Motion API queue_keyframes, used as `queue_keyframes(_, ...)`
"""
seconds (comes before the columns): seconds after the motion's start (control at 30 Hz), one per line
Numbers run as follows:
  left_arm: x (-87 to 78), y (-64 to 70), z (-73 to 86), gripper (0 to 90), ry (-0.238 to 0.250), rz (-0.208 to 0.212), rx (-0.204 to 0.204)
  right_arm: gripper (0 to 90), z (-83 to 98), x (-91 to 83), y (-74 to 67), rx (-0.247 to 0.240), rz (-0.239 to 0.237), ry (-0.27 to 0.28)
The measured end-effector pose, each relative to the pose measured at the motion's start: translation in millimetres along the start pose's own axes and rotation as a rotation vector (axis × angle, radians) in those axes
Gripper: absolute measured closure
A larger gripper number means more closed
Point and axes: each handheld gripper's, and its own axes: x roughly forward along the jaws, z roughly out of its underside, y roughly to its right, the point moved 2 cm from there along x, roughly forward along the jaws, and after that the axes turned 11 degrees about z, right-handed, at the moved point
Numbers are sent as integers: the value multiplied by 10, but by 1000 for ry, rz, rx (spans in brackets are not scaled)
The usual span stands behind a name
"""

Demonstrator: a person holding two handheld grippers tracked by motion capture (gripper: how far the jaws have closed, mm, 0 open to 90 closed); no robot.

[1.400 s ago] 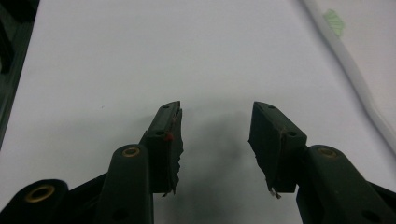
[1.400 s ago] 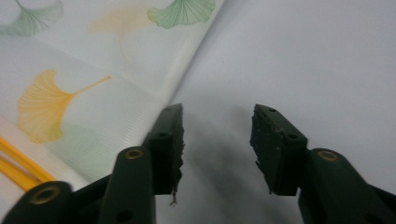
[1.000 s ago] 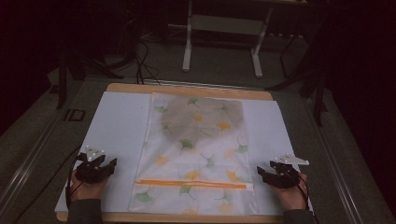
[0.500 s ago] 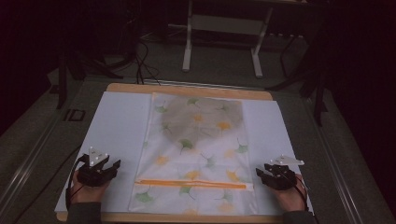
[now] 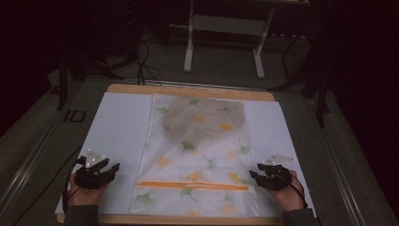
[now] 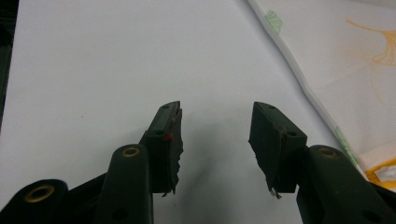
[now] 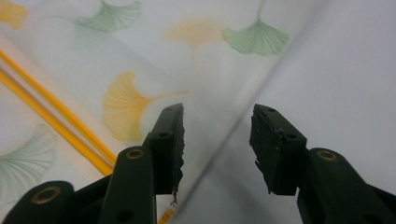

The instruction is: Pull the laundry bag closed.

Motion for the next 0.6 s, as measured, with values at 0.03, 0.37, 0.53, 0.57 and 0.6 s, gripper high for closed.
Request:
queue_keyframes(0.03, -2, 2, 2, 543, 0, 5, 1, 545, -21, -4, -17, -14, -1, 0)
queue_keyframes(0.37, 13, 55, 21, 584, -8, 35, 16, 535, -237, 43, -203, -76, -60, -4)
queue_keyframes(0.53, -1, 61, 27, 601, -8, 44, 24, 533, -334, 87, -333, -123, -76, -4)
queue_keyframes(0.57, -8, 60, 31, 604, -6, 44, 22, 534, -352, 95, -355, -132, -80, -2)
queue_keyframes(0.6, -13, 60, 33, 605, -3, 46, 22, 534, -369, 100, -377, -137, -83, -4)
